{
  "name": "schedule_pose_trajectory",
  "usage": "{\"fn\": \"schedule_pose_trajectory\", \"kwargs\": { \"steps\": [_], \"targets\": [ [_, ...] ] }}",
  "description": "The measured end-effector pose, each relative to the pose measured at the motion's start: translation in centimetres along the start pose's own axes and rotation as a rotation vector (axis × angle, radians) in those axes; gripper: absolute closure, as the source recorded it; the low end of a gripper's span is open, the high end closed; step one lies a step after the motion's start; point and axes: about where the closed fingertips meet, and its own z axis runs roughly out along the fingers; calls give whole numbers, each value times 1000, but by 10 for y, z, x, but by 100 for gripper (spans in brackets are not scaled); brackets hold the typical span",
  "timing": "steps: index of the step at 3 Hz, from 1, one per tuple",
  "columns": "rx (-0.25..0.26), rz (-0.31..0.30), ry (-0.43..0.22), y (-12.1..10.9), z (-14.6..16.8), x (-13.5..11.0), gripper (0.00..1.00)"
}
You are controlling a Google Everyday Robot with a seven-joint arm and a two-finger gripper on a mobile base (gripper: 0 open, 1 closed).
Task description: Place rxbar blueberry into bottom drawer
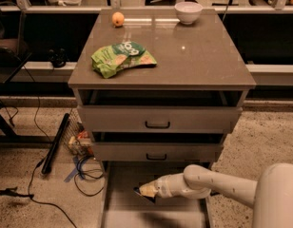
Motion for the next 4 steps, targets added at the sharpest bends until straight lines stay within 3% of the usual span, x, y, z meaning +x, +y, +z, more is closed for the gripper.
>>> {"fn": "schedule_pose_trajectory", "kwargs": {
  "steps": [2, 3, 4],
  "targets": [
    [62, 111, 21, -38, 56, 33, 53],
    [64, 150, 24, -41, 78, 43, 22],
    [62, 166, 11, -40, 82, 51, 1]
  ]
}}
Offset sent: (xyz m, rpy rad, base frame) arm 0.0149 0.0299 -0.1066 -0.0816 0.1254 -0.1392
